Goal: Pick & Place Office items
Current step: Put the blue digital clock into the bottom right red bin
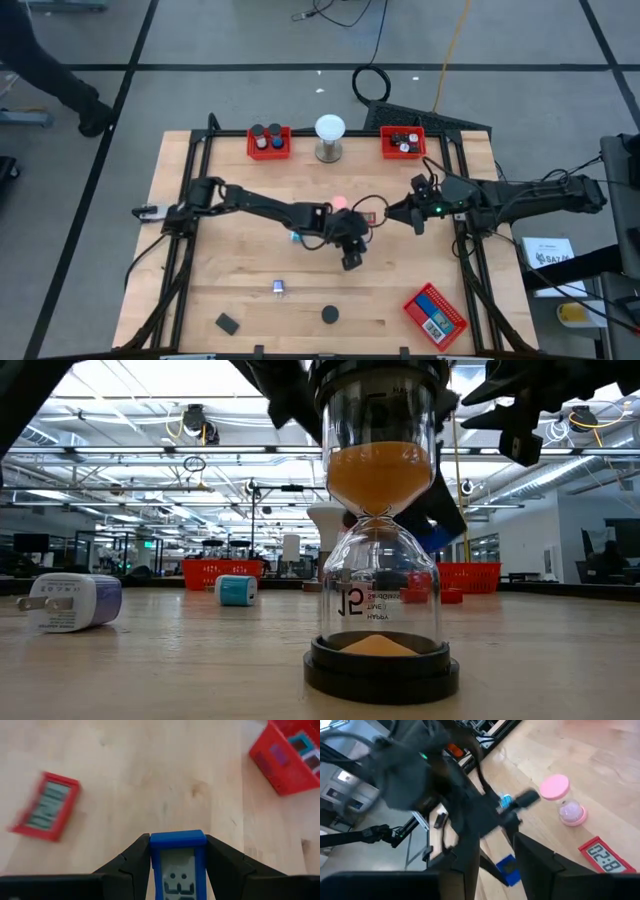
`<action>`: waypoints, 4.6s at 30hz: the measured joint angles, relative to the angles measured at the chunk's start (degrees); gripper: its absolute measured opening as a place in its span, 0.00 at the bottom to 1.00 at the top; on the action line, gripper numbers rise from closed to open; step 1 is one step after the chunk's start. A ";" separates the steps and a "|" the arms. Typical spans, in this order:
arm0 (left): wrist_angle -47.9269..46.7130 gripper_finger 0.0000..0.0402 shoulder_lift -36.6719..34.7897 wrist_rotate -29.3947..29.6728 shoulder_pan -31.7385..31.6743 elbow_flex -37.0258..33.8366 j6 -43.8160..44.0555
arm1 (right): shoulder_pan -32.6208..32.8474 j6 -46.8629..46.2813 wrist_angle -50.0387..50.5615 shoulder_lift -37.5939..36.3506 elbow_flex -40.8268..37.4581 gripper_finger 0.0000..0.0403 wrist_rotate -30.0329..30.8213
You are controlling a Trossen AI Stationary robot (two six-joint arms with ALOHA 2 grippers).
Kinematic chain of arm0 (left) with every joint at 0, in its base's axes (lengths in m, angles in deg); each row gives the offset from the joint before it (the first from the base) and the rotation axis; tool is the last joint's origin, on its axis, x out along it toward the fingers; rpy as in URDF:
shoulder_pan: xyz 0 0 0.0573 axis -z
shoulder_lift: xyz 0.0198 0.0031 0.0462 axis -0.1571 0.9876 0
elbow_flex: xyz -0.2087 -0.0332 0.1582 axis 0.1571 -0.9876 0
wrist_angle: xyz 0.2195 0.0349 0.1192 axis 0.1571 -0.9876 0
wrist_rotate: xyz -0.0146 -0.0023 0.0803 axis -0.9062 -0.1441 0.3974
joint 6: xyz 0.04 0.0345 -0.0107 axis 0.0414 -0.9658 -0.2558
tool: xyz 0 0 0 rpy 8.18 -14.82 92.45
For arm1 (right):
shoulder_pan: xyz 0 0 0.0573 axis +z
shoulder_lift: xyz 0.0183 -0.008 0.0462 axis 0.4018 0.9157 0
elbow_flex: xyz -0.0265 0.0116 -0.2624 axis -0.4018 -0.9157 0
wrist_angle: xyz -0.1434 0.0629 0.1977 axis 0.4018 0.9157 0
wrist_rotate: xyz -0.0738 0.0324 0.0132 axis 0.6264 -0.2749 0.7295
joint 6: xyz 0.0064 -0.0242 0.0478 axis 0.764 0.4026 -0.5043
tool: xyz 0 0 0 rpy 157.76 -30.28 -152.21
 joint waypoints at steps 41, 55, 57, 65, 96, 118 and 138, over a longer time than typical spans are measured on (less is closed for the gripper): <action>21.01 0.05 -43.13 11.01 2.27 -45.92 5.76 | 5.34 9.00 6.14 18.83 4.35 0.07 -3.22; 49.99 0.01 -61.05 16.77 3.07 -73.88 5.85 | 6.21 24.26 15.28 42.73 23.44 0.26 -9.25; 49.38 0.01 -62.38 16.77 3.01 -75.48 7.19 | 6.45 27.66 16.88 46.09 26.75 0.31 -9.22; 49.08 0.04 -63.73 16.37 3.08 -76.23 5.74 | 6.93 40.62 24.60 58.42 37.58 0.53 -9.14; 46.53 0.06 -63.68 13.27 3.74 -76.17 4.60 | 9.53 48.96 27.80 71.00 41.07 0.45 -4.53; 46.71 0.06 -63.68 12.65 3.86 -76.14 6.71 | 30.95 -28.43 42.27 51.47 41.07 0.36 0.12; 46.62 0.06 -63.68 13.36 3.82 -76.14 7.30 | 52.22 -63.20 37.08 53.00 30.58 0.37 -1.70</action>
